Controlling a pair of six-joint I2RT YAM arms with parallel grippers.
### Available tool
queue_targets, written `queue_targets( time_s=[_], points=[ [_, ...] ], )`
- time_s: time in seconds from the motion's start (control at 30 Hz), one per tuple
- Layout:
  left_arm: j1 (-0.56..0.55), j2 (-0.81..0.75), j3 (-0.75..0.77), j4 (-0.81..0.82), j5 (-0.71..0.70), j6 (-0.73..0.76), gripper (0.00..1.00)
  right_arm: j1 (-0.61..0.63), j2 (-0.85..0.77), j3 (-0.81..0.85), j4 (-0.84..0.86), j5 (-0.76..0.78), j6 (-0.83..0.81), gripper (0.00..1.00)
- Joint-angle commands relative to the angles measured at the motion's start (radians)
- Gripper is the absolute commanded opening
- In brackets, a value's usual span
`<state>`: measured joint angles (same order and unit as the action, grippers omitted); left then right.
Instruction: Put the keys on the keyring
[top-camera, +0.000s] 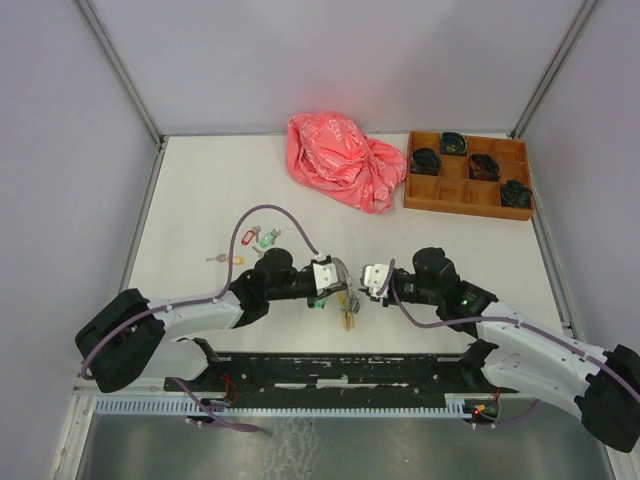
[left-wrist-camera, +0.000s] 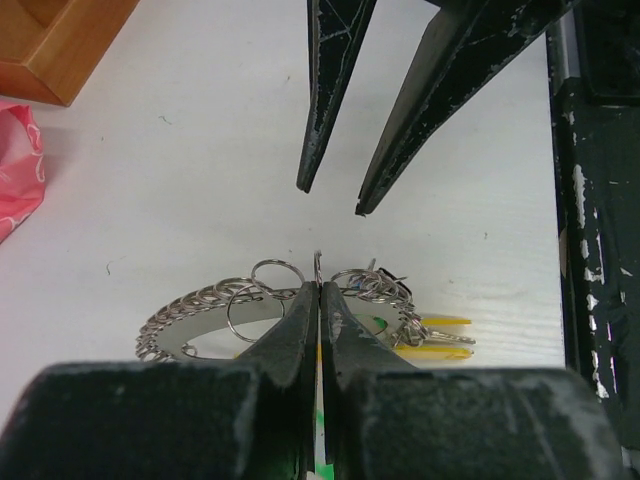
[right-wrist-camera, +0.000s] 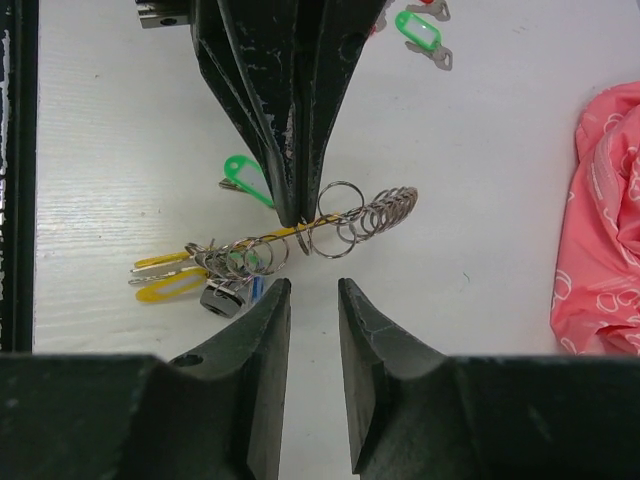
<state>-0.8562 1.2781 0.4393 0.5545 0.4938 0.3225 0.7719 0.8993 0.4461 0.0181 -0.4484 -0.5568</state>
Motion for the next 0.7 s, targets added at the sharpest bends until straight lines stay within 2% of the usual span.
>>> queue_targets(
  time_s=[0.0, 0.27, 0.67],
  points=[
    [-0.018, -0.037, 0.064, -0.062, -0.042, 0.091, 0.03, 0.001, 0.026, 0.063, 0.003, -0.021, -0.022, 0.34],
    [-0.044, -0.053, 0.113, -0.152, -0.071, 0.117, 0.03, 0.001, 0.107, 0.082, 0.040, -0.065, -0.028, 0.33],
    [-0.058, -0.054, 0.134, -0.185, -0.070, 0.124, 0.03, 0.001, 0.144, 0.078, 0.105, -0.074, -0.025, 0.29]
  ],
)
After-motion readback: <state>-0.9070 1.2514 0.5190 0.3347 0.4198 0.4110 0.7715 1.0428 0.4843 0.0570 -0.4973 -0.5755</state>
